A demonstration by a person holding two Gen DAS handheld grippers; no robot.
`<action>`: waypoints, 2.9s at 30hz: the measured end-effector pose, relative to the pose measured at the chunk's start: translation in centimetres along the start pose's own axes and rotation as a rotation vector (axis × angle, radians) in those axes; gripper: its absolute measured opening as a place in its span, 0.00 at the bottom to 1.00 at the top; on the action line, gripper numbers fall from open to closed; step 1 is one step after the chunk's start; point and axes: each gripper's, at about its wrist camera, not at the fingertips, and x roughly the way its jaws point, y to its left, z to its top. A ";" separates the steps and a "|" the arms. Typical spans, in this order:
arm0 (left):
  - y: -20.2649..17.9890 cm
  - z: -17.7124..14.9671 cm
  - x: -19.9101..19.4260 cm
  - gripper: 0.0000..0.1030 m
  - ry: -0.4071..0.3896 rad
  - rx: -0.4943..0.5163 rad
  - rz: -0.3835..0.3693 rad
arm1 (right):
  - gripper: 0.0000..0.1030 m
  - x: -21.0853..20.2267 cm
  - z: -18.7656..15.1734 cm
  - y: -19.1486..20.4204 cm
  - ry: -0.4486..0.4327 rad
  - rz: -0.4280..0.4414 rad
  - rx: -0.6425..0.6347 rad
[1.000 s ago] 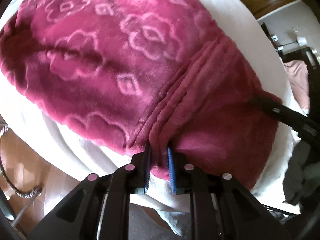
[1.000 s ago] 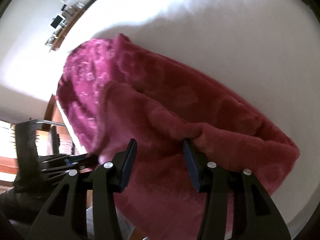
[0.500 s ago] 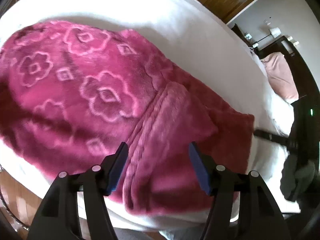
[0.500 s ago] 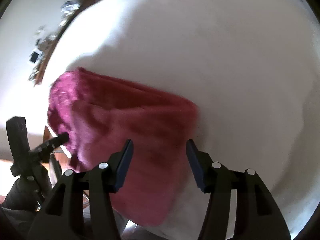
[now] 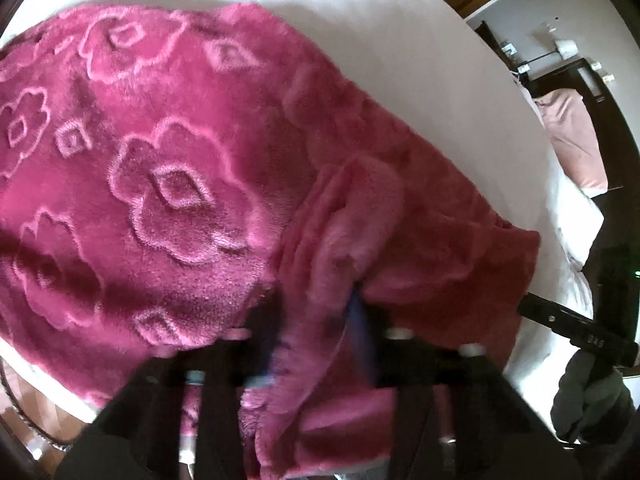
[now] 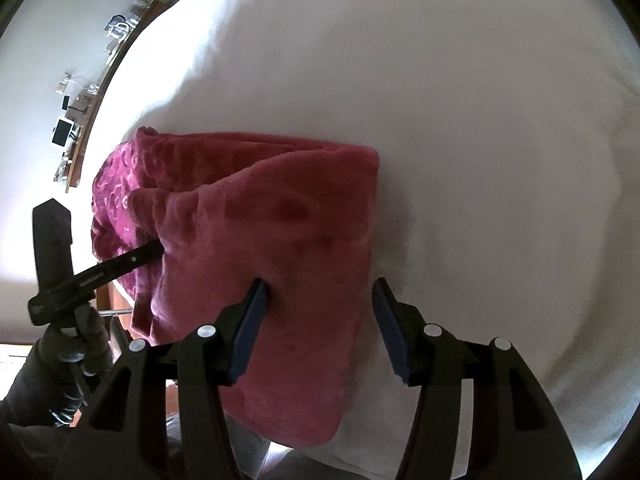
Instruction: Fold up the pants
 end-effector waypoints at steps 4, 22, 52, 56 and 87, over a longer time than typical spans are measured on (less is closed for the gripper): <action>-2.4 0.7 -3.5 0.15 -0.078 0.057 0.000 | 0.55 -0.5 0.1 -0.1 -0.009 0.000 0.001; -0.4 3.6 0.5 0.32 -0.089 0.050 0.187 | 0.55 -1.0 1.7 7.9 -0.080 0.053 -0.203; 21.3 -1.1 -14.3 0.73 -0.351 -0.504 0.265 | 0.55 5.1 2.1 22.7 -0.068 -0.071 -0.446; 25.7 -1.0 -16.2 0.74 -0.361 -0.529 0.296 | 0.55 8.1 1.5 26.4 -0.028 -0.097 -0.496; 38.5 5.4 -7.8 0.58 -0.183 -0.398 0.000 | 0.60 17.6 3.1 27.8 0.015 -0.367 -0.263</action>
